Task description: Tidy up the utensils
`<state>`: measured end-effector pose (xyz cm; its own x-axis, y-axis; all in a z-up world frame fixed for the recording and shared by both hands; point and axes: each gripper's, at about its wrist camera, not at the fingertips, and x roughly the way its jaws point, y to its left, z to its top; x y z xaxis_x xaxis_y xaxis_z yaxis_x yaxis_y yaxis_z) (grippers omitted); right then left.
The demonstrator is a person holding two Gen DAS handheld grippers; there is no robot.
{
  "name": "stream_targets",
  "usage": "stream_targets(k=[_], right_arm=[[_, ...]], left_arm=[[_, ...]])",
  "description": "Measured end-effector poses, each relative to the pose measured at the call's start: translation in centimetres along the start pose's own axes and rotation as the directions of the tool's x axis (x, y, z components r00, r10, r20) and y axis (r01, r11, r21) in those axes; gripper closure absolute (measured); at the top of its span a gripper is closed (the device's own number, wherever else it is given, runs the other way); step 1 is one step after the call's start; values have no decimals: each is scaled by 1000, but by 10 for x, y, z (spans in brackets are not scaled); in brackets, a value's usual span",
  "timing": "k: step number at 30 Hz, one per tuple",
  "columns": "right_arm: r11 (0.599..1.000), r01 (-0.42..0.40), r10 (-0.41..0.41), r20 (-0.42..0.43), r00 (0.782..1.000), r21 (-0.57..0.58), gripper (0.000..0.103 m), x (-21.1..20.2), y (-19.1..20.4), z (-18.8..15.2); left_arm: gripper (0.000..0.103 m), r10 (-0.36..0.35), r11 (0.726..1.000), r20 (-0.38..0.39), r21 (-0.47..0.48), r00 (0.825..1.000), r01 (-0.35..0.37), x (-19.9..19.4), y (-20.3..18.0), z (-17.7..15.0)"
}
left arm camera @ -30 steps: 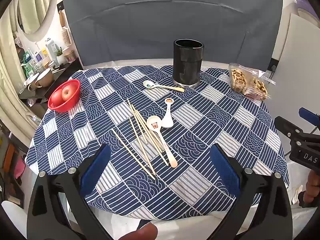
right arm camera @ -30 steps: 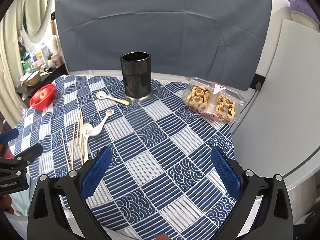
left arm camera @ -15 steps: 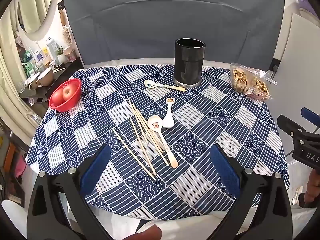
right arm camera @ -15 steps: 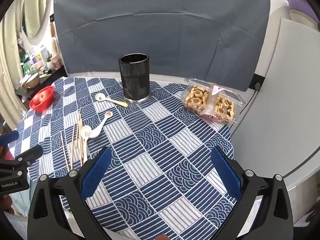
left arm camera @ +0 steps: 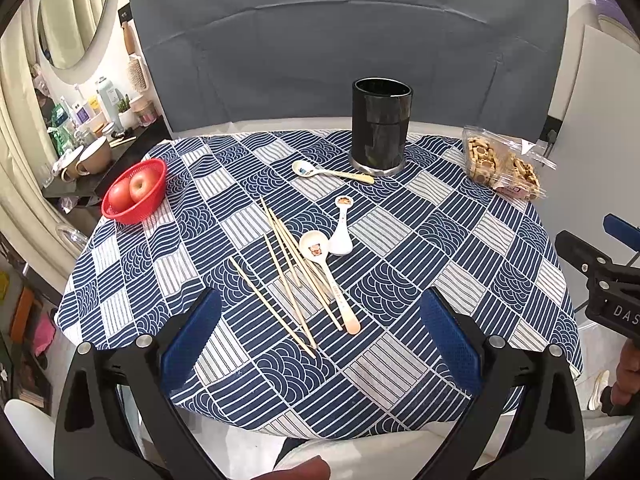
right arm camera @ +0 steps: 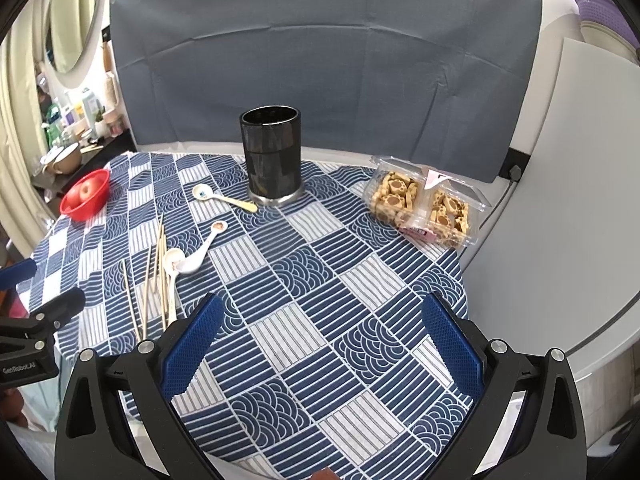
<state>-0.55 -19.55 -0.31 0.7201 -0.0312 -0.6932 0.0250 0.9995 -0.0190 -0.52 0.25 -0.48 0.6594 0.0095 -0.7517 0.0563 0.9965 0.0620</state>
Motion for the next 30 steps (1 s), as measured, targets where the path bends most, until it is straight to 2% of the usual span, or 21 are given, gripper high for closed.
stream_targets(k=[12, 30], right_arm=[[1000, 8, -8, 6, 1000, -4, 8, -4, 3, -1], [1000, 5, -5, 2, 1000, -7, 8, -4, 6, -3]], left_arm=[[6, -14, 1000, -20, -22, 1000, 14, 3, 6, 0], [6, -5, 1000, -18, 8, 1000, 5, 0, 2, -1]])
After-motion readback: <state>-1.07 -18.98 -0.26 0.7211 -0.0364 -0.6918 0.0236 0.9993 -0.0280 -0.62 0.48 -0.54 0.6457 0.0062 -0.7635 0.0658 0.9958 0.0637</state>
